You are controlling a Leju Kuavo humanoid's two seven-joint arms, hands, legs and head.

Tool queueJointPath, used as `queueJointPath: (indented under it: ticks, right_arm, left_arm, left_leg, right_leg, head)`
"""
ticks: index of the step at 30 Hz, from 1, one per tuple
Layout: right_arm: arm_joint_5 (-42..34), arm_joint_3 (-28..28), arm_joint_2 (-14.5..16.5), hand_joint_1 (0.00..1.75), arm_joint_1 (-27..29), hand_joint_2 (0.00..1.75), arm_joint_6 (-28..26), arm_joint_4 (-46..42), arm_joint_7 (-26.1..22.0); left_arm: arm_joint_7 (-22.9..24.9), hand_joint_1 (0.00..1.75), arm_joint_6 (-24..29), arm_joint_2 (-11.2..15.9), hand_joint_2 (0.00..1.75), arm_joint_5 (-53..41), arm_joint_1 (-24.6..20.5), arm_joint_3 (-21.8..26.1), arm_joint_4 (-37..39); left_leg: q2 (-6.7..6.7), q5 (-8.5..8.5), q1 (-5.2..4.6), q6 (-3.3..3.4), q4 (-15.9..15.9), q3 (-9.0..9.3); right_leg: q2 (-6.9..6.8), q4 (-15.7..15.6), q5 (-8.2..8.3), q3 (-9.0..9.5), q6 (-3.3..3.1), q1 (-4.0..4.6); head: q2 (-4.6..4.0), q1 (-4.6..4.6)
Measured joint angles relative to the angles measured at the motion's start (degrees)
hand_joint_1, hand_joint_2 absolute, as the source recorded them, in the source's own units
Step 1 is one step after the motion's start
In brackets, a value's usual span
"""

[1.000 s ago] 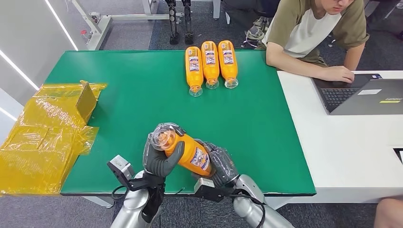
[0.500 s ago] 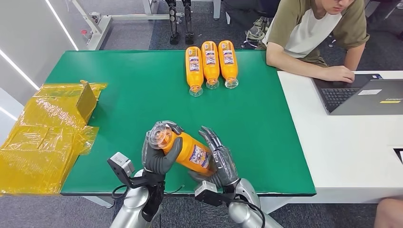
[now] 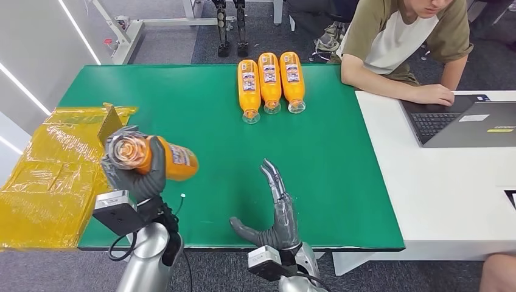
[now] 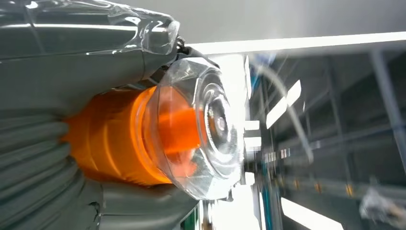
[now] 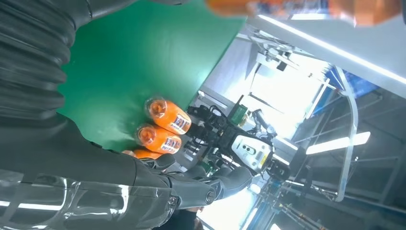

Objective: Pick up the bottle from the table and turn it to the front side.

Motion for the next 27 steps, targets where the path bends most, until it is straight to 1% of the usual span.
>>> queueJointPath:
  ticks: [2,3,6,8,10,11,13,15,17,19,21,23,27]
  right_arm:
    - [-0.75,-0.21,0.30,0.00,1.28,1.75,0.00,-1.71,-0.38]
    - [-1.13,-0.38,0.41,0.00,2.01,1.75,0.00,-2.69,-0.60]
    - [-2.21,-0.95,0.54,0.00,4.19,1.75,0.00,-5.38,-1.37]
    - [-2.69,-1.44,0.55,0.00,5.45,1.75,0.00,-6.89,-1.73]
    - [-2.98,-2.07,0.56,0.00,6.45,1.75,0.00,-8.35,-1.84]
    - [-3.17,-2.38,0.56,0.00,6.87,1.75,0.00,-9.05,-1.86]
    - [-3.40,-2.92,0.56,0.00,7.59,1.75,0.00,-10.32,-1.93]
    - [-3.42,-3.41,0.56,0.00,8.28,1.75,0.00,-11.62,-1.98]
    - [-3.34,-3.90,0.56,0.00,8.89,1.75,0.01,-12.99,-1.98]
    - [-3.21,-4.31,0.56,0.00,9.39,1.75,0.02,-14.13,-1.90]
    - [-2.84,-4.65,0.56,0.00,9.87,1.75,0.02,-15.19,-1.68]
    - [-2.29,-4.97,0.56,0.00,10.33,1.75,0.03,-16.21,-1.40]
    - [-1.29,-5.63,0.58,0.00,11.15,1.75,0.14,-17.91,-0.79]
  left_arm:
    - [0.27,1.75,1.90,0.26,1.75,-8.79,-0.61,3.31,-1.19]
    - [-0.23,1.75,2.20,0.10,1.75,-14.48,-1.09,6.17,-1.86]
    - [-2.83,1.75,2.42,-0.77,1.75,-30.80,-3.82,17.85,-3.44]
    - [-3.10,1.75,2.43,-0.42,1.75,-39.56,-6.19,25.62,-3.71]
    - [-1.52,1.75,2.42,0.97,1.75,-48.02,-8.77,31.84,-3.06]
    - [0.32,1.75,2.40,2.11,1.75,-52.05,-10.15,34.05,-2.25]
    - [5.74,1.75,2.39,4.86,1.75,-57.84,-12.94,36.33,0.59]
    - [13.01,1.75,2.37,8.24,1.75,-61.78,-15.96,36.46,5.54]
    - [20.61,1.75,2.36,11.90,1.75,-64.67,-18.90,34.95,12.00]
    - [27.03,1.75,2.33,14.87,1.75,-65.98,-21.43,31.68,18.49]
    - [32.22,1.75,2.03,16.94,1.75,-66.33,-23.92,26.97,25.34]
    - [35.57,1.75,1.13,18.54,1.75,-66.38,-25.88,21.53,31.65]
    - [37.90,1.75,-2.45,20.34,1.75,-65.82,-27.04,11.59,39.94]
  left_leg:
    - [0.00,0.01,0.00,0.00,0.00,-0.01]
    - [0.00,0.01,0.01,-0.01,0.00,-0.01]
    - [0.05,0.01,0.01,-0.01,0.00,0.02]
    - [0.06,0.02,0.01,-0.03,0.00,0.03]
    - [0.04,0.05,0.02,-0.08,0.00,0.03]
    - [0.02,0.07,0.02,-0.10,-0.01,0.04]
    - [0.02,0.09,0.02,-0.13,-0.01,0.05]
    - [0.03,0.12,0.03,-0.17,-0.01,0.06]
    - [0.04,0.14,0.03,-0.20,0.00,0.07]
    - [0.05,0.15,0.03,-0.22,0.00,0.07]
    - [0.01,0.17,0.02,-0.23,0.01,0.06]
    - [0.02,0.16,0.02,-0.23,0.01,0.05]
    - [0.23,0.09,-0.02,-0.20,0.01,0.06]
  right_leg:
    - [0.00,0.01,0.00,0.00,0.00,0.00]
    - [0.00,0.02,0.00,0.00,0.00,0.00]
    - [0.06,0.03,0.00,0.00,-0.01,-0.01]
    - [0.07,0.04,0.00,-0.01,-0.01,0.00]
    - [0.05,0.04,-0.01,-0.01,-0.02,0.01]
    - [0.05,0.04,-0.01,-0.01,-0.02,0.01]
    - [0.04,0.06,0.01,-0.01,-0.05,0.02]
    - [0.05,0.08,0.03,-0.02,-0.08,0.02]
    - [0.07,0.09,0.05,-0.03,-0.11,0.02]
    - [0.07,0.10,0.07,-0.06,-0.14,0.02]
    - [0.04,0.09,0.08,-0.05,-0.15,0.01]
    - [0.06,0.09,0.08,-0.03,-0.15,-0.01]
    - [0.30,0.07,0.09,-0.05,-0.13,-0.05]
  head:
    - [0.00,0.01]
    - [0.00,0.02]
    - [0.00,0.00]
    - [0.00,0.00]
    - [0.00,0.01]
    - [0.00,0.02]
    - [0.00,0.01]
    - [-0.01,0.02]
    - [-0.01,0.01]
    - [0.00,0.01]
    - [0.00,0.03]
    - [0.00,0.04]
    - [0.00,0.03]
